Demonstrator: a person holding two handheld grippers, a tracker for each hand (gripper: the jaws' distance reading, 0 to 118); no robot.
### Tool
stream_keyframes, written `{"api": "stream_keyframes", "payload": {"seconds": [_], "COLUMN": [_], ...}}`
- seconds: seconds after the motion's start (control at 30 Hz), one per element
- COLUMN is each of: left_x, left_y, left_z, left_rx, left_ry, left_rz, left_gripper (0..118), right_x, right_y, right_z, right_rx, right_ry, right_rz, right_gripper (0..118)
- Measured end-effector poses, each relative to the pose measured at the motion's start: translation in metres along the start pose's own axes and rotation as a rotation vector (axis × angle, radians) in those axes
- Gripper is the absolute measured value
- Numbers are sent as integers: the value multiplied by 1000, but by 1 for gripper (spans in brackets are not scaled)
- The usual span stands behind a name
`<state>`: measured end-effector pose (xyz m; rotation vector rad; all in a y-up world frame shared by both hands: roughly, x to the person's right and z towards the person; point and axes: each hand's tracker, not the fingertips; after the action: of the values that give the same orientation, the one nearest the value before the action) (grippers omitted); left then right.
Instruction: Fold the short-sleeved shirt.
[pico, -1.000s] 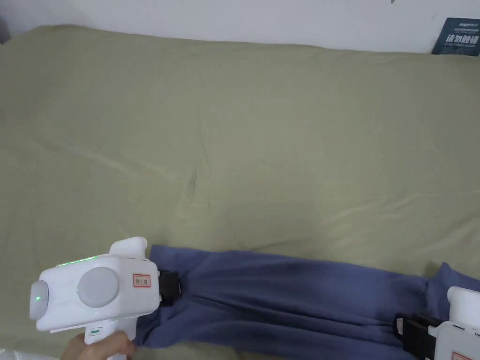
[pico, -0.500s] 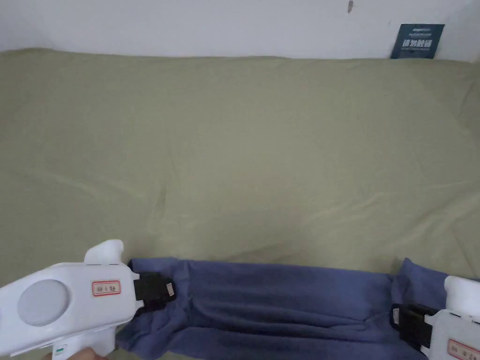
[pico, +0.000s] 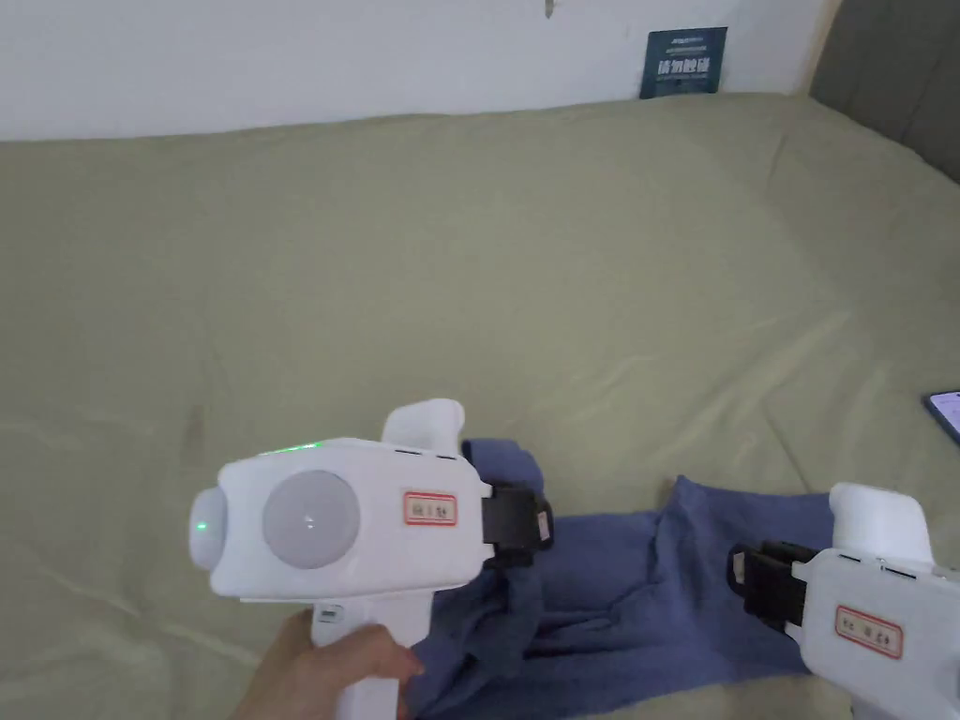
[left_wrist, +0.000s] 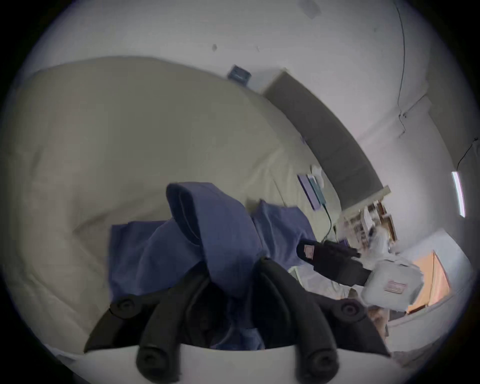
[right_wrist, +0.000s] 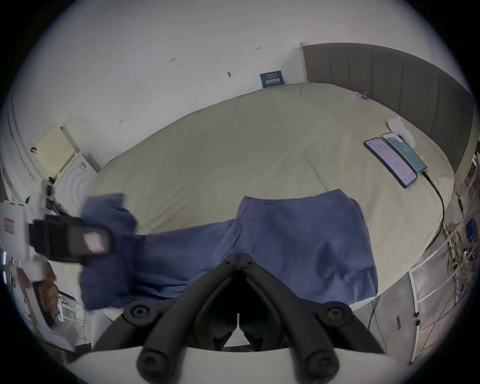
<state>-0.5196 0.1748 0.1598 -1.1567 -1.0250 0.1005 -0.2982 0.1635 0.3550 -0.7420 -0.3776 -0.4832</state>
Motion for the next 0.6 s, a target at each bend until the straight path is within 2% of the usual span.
{"api": "stream_keyframes", "payload": {"seconds": [0.03,0.07,0.1,0.13,0.23,0.33,0.37,0.4,0.43,0.47,0.5,0.53,0.6], "left_x": [3,4,6,7,7,-11,-20,-28,-37,-43,-49,-50,-60], "left_y": [-2,-3,-4,-5,-6,-3,-3,-4,-7,-10,-12,-16,-20], "left_z": [-18,-34,-49,-59,-60,-42,-34,-25,-16,-11,-7,6,2], "left_rx": [-27,-36,-54,-55,-44,-4,10,36,73,96,97,93,65], "left_ry": [-5,-36,-66,-48,-60,-95,-83,-71,-59,-45,-25,22,3], "left_rz": [18,18,36,35,20,98,129,153,166,167,168,187,190], "left_gripper": [31,51,84,96,97,95,93,84,62,22,0,0,0], "right_x": [2,4,6,7,9,9,9,8,8,8,8,8,8], "right_y": [0,0,0,-1,-2,-3,-4,-4,-5,-6,-6,-7,-7], "right_z": [1,0,0,1,3,4,4,4,3,2,2,1,0], "right_rx": [0,0,0,-2,-5,-5,-6,-7,-8,-8,-7,-7,-6], "right_ry": [-5,-9,-13,-15,-19,-34,-39,-42,-40,-39,-37,-35,-33], "right_rz": [-2,-6,-10,-13,-14,3,6,9,11,8,5,2,0], "right_gripper": [0,0,0,0,0,0,0,0,0,0,0,0,0]}}
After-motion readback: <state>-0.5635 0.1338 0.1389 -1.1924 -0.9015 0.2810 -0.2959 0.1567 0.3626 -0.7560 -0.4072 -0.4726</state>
